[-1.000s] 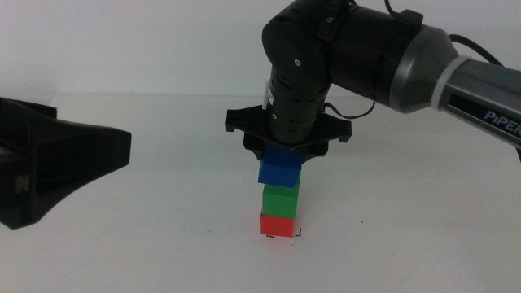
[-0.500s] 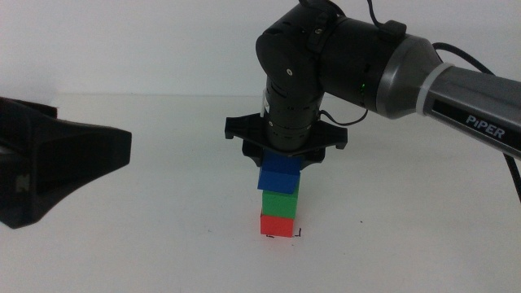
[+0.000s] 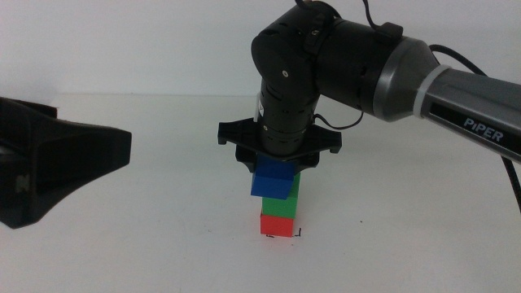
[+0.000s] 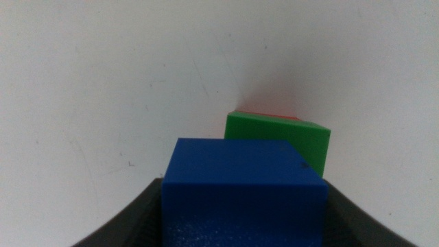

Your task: Stack red cubes first, then green, then blue cubes in a specific spot.

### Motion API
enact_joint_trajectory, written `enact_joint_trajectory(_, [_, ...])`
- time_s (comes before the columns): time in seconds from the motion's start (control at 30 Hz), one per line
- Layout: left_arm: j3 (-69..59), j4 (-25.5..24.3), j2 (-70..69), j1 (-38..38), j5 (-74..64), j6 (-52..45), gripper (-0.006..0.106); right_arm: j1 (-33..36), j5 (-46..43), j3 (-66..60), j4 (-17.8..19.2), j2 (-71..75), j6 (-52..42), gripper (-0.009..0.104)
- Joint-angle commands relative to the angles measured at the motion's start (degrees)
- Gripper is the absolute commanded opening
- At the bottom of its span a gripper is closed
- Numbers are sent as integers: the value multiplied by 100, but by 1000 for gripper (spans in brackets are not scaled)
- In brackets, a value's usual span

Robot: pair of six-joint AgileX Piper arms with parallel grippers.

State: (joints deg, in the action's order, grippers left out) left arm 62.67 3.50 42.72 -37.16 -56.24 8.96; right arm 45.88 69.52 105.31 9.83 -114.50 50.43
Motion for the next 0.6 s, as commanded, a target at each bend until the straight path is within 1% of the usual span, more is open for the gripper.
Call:
enact_joint_trajectory(0.0, [-21,-1,-17,5,75,29,94,36,44,41,168,49,-37,10])
enact_joint_trajectory(0.23, [-21,-1,-17,5,75,29,94,36,44,41,406,49,49,11])
enact_joint_trajectory(0.57, [-21,-1,-17,5,86,29,94,36,44,-116,524,49,53,11])
